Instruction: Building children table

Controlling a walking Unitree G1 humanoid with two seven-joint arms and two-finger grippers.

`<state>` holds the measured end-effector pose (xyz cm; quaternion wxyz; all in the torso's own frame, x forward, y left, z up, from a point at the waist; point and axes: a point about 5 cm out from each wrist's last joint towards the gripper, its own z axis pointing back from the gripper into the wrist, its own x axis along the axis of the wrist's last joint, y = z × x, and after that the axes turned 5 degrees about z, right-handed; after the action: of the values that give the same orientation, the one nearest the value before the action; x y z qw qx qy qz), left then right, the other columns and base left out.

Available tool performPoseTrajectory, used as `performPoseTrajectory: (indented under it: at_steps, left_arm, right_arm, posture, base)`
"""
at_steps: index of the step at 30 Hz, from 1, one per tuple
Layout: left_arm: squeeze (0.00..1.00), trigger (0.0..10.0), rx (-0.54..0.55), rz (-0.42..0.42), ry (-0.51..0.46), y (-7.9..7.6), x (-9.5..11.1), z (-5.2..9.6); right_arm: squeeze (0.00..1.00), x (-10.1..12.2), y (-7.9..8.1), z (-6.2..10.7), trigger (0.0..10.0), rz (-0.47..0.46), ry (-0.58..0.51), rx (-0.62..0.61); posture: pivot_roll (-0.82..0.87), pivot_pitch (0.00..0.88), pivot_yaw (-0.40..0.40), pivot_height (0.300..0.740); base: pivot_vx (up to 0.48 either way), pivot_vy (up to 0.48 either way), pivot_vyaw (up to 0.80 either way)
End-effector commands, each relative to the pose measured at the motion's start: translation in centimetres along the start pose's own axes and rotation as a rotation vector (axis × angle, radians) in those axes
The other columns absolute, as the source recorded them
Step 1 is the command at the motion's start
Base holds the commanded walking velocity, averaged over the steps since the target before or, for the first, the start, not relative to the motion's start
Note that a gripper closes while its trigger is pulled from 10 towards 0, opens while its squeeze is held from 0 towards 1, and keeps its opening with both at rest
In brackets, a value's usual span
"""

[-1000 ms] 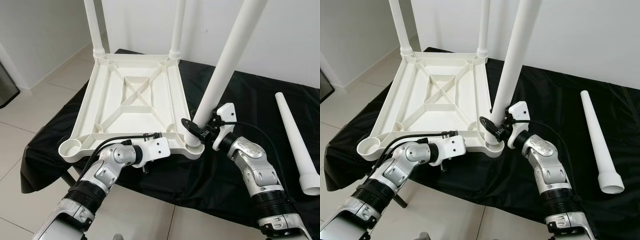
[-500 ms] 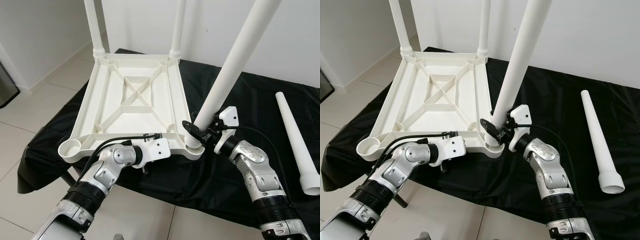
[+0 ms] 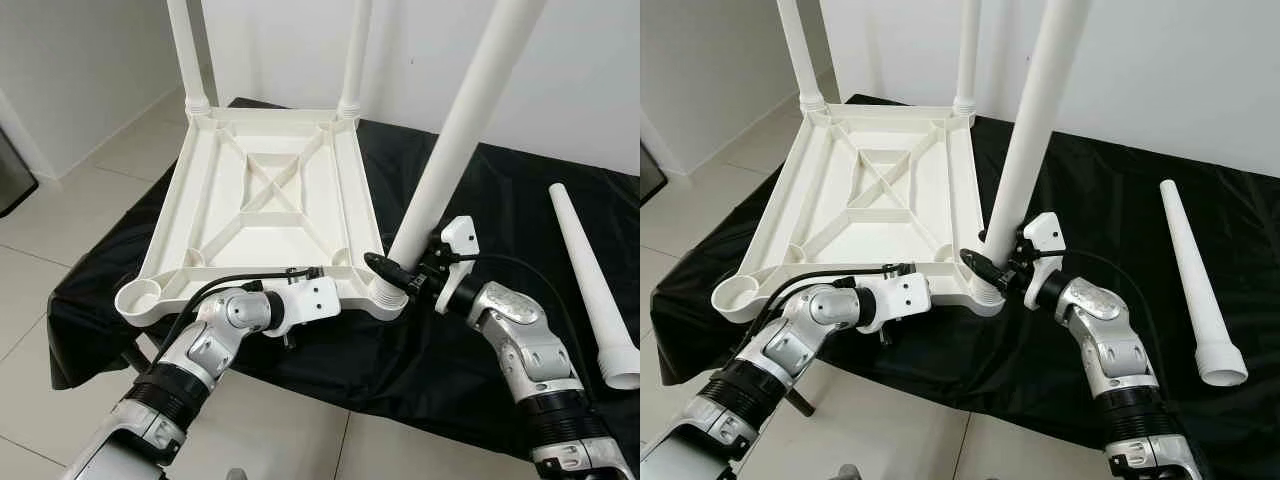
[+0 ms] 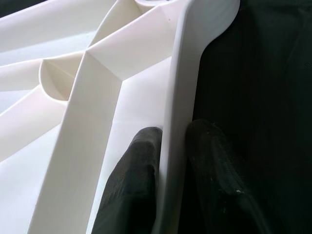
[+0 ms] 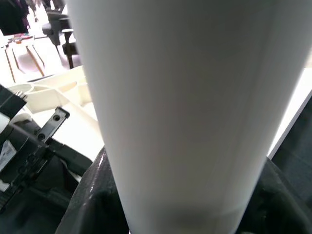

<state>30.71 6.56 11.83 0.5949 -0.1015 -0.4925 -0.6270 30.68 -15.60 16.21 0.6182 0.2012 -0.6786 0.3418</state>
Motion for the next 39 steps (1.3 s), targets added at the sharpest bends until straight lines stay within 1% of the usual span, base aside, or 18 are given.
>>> performPoseTrajectory:
  at_steps: [1,5,7,11,13,24,33,39]
  left_arm:
    - [0.00,10.0,-0.054,-0.088,0.019,-0.7,0.5,-0.4]
    - [0.00,10.0,-0.052,-0.088,0.018,-0.7,0.5,-0.4]
    - [0.00,10.0,-0.049,-0.087,0.015,-0.7,0.6,-0.3]
    - [0.00,10.0,-0.050,-0.086,0.012,-0.8,0.7,-0.3]
    - [0.00,10.0,-0.051,-0.087,0.012,-0.8,0.7,-0.3]
    - [0.00,10.0,-0.044,-0.089,0.015,-0.5,0.7,-0.2]
    - [0.00,10.0,-0.041,-0.089,0.016,-0.4,0.7,-0.2]
    - [0.00,10.0,-0.039,-0.091,0.018,-0.3,0.7,-0.2]
  right_arm:
    - [0.00,-2.1,0.8,-0.2,10.0,-0.051,0.091,0.007]
    - [0.00,-2.1,0.8,-0.4,10.0,-0.059,0.086,0.001]
    - [0.00,-2.2,0.9,-0.8,10.0,-0.068,0.081,-0.020]
    - [0.00,-2.5,1.0,-0.9,10.0,-0.072,0.084,-0.036]
    - [0.00,-2.6,1.0,-1.1,10.0,-0.076,0.071,-0.066]
    - [0.00,-2.6,1.2,-1.2,10.0,-0.080,0.050,-0.095]
    - [0.00,-2.1,1.5,-1.1,10.0,-0.082,0.010,-0.127]
    - [0.00,-1.7,1.6,-1.0,10.0,-0.083,-0.021,-0.178]
  posture:
    - [-0.02,0.038,-0.008,0.740]
    - [-0.02,0.036,-0.010,0.740]
    - [-0.02,0.036,-0.011,0.740]
    - [-0.02,0.036,-0.010,0.740]
    - [-0.02,0.035,-0.011,0.740]
    - [-0.02,0.034,-0.012,0.740]
    - [-0.02,0.035,-0.012,0.740]
    - [-0.02,0.035,-0.011,0.740]
  base:
    - [0.000,0.000,0.00]
    - [0.000,0.000,0.00]
    - [0.000,0.000,0.00]
    - [0.000,0.000,0.00]
    - [0.000,0.000,0.00]
    - [0.000,0.000,0.00]
    - [0.000,0.000,0.00]
    - [0.000,0.000,0.00]
